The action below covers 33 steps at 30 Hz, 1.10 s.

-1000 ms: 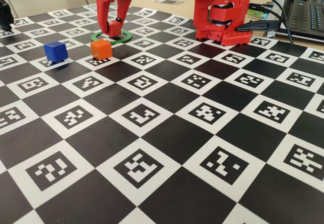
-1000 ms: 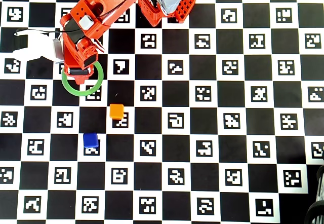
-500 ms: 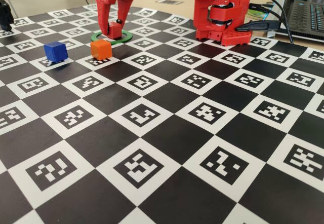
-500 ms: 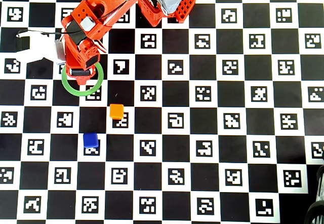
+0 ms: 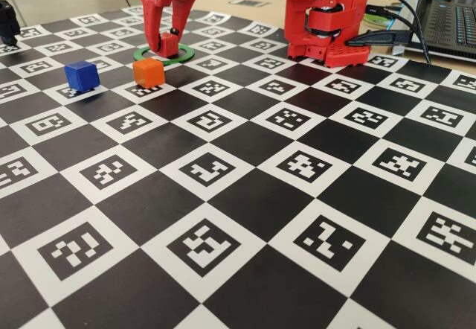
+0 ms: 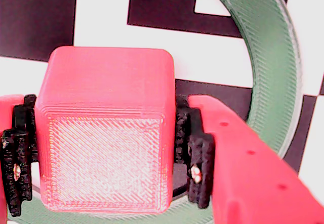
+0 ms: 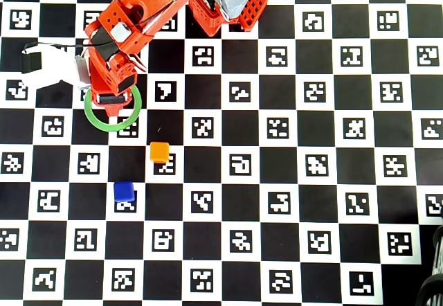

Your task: Grab the red cube then put it in the green circle then put the blue cube on top and finally the orange cube on top

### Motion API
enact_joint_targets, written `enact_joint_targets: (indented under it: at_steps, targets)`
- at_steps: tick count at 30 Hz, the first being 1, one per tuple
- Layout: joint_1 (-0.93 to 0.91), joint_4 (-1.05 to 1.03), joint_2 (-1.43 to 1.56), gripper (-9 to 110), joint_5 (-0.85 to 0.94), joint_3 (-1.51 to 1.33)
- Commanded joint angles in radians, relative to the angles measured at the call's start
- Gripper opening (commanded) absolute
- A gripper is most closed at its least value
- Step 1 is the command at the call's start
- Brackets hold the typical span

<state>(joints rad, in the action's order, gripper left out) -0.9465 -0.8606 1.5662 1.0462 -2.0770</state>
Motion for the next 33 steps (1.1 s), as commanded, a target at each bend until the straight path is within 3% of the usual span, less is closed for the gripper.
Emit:
enact_joint_targets:
  at_steps: [1,15,33]
  targets:
    - [-0.008,0.014,0.031,14,0.003,0.005]
    - [-0.029,-0.031,0.048,30,0.002,0.046]
    - [0.058,-0.465,0.015,39,-0.150,0.629]
